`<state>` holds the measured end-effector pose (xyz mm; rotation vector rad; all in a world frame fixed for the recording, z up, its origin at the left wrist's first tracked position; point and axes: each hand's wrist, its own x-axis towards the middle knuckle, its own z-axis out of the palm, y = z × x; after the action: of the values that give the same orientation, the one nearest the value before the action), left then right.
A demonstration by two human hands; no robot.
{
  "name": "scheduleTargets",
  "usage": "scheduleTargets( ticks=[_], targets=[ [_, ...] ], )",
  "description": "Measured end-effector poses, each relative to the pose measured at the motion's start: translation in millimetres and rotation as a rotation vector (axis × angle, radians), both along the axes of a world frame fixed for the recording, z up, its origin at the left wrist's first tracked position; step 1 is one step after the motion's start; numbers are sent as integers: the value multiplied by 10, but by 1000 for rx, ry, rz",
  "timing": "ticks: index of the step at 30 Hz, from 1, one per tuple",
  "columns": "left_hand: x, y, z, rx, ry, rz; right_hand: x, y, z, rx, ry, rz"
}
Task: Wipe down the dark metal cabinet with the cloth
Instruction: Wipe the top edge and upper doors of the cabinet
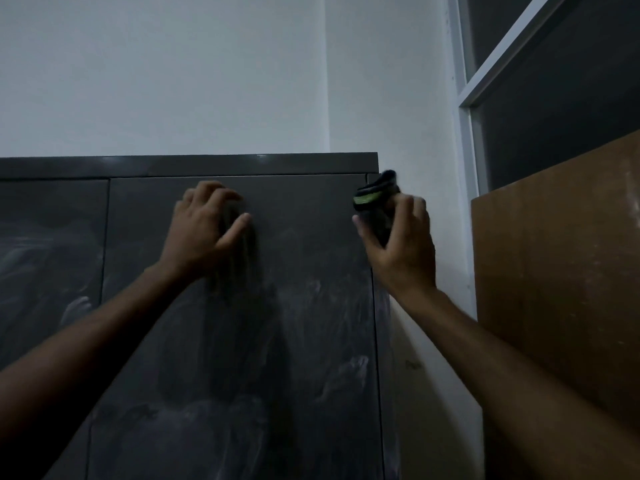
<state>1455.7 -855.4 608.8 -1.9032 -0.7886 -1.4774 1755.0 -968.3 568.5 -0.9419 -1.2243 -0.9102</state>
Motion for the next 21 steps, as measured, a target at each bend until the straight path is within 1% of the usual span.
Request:
scheduleTargets(
  ticks=[3,6,7,9,10,11,12,15,16,17,18,21],
  targets=[
    [-154,205,70,72,157,94,15,281,260,-86,-100,-202],
    [-199,351,26,117,211,102,-78,501,223,-81,-176,-263],
    [-214,383,10,133,217,102,-75,545,100,-65,-264,-276],
    [-246,409,-8,157,229,96,29,562,-234,-56,-516,-296],
    [-258,418,-5,163,237,96,127,539,-352,-54,-593,-297],
    [-266,422,-2,167,244,100,225,518,-373,-43,-610,-292],
    [-266,428,-1,175,248,106,290,504,-311,-23,-565,-288],
    [-260,468,-7,202,247,116,134,520,169,51,-260,-301],
    [-265,480,-12,210,245,118,-23,552,302,54,-212,-308],
    [-274,487,-10,215,245,121,-200,589,356,53,-220,-309],
    [-282,491,-13,216,246,124,-352,632,321,46,-270,-297],
    [-282,475,-21,211,251,127,-442,693,-160,-18,-559,-219]
  ],
)
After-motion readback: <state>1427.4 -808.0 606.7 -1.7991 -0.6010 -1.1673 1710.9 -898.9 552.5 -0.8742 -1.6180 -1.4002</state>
